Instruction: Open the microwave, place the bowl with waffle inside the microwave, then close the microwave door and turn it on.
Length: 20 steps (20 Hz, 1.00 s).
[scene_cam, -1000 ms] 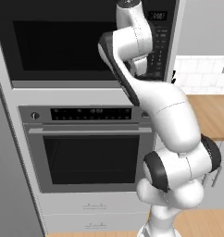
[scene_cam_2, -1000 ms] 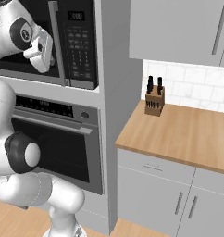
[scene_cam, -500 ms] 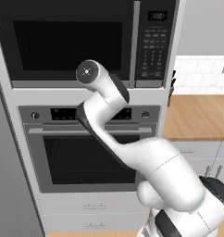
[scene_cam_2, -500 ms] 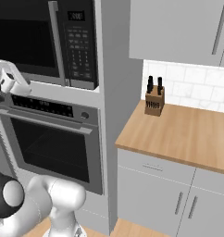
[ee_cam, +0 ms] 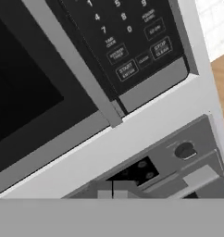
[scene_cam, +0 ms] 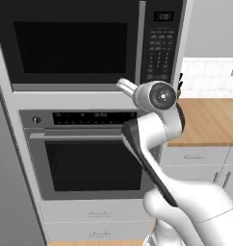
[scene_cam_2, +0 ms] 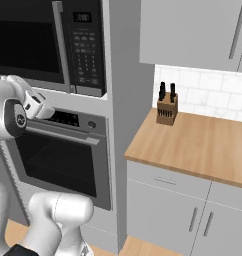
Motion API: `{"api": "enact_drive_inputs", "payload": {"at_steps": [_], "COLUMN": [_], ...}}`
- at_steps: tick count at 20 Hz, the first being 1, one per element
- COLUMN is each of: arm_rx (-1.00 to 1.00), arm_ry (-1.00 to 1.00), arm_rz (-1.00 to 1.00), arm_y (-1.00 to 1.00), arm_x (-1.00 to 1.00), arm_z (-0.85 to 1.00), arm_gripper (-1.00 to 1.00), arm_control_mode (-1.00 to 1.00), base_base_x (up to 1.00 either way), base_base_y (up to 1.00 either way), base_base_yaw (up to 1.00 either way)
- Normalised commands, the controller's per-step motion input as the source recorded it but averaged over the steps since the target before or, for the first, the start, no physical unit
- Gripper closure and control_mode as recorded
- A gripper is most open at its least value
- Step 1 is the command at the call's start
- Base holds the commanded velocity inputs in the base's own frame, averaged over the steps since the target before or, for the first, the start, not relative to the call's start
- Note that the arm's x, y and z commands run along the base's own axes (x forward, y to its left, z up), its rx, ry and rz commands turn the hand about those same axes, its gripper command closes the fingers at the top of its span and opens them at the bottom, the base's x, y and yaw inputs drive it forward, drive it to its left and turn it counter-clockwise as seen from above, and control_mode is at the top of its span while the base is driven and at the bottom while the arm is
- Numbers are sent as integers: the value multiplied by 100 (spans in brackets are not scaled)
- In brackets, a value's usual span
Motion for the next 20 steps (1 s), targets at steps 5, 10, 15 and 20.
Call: {"api": "enact_drive_inputs", "payload": {"at_steps": [5,10,15,20], "arm_rx": [12,35,47,35], "arm_ry": [-7,-6,-11,-12], "arm_rz": [2,0,5,1], "arm_y": [-48,-48,-39,-16], "arm_x": [-18,-8,-15,-26], "arm_z": [7,25,27,4], "arm_gripper": [100,100,100,100], "arm_control_mode": [-100,-100,-100,-100], "base_base_x": [0,0,0,0], "base_base_y": [0,0,0,0], "base_base_yaw": [0,0,0,0]}}
